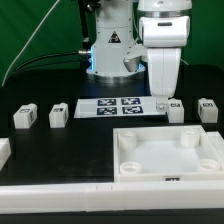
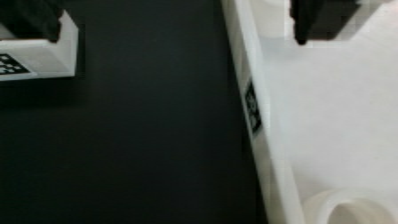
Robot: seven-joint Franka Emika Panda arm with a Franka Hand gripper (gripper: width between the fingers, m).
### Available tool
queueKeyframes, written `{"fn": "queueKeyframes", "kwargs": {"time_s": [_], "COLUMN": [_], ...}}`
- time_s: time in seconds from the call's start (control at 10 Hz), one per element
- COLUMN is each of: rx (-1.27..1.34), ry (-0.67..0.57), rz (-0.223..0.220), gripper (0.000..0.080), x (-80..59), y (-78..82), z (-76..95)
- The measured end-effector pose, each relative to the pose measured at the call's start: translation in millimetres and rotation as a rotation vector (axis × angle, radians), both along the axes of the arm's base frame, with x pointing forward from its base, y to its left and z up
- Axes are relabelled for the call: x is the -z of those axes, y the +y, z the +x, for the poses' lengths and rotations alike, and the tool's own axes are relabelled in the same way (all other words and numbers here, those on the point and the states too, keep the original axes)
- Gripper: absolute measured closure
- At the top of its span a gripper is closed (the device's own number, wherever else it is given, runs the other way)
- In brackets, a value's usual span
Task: Assemble one leg
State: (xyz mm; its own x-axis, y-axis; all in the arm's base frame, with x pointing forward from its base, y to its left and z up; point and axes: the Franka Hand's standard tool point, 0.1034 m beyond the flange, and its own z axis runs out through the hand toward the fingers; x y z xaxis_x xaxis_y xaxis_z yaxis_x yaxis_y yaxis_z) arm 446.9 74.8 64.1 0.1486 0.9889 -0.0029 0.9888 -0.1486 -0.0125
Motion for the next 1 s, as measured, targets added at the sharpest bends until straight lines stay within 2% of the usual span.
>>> {"fn": "queueKeyframes", "kwargs": {"time_s": [0.2,0.3,0.5,0.7,1.0], "rx": [0.214,0.333,0.609,0.942,1.339], "ry": [0.002,0.004,0.017,0.033,0.053], "rz": [-0.002,0.003,0.007,0.011,0.011], "gripper": [0.0151,0.0151,0.0151,0.0151,0.0151], "x": [0.8,3.8,6.1,6.4,4.9], "y": [-0.4,-5.6,-1.9,11.8,44.6], "z": [-0.9,-5.4,-15.1,-19.6,-25.7]}}
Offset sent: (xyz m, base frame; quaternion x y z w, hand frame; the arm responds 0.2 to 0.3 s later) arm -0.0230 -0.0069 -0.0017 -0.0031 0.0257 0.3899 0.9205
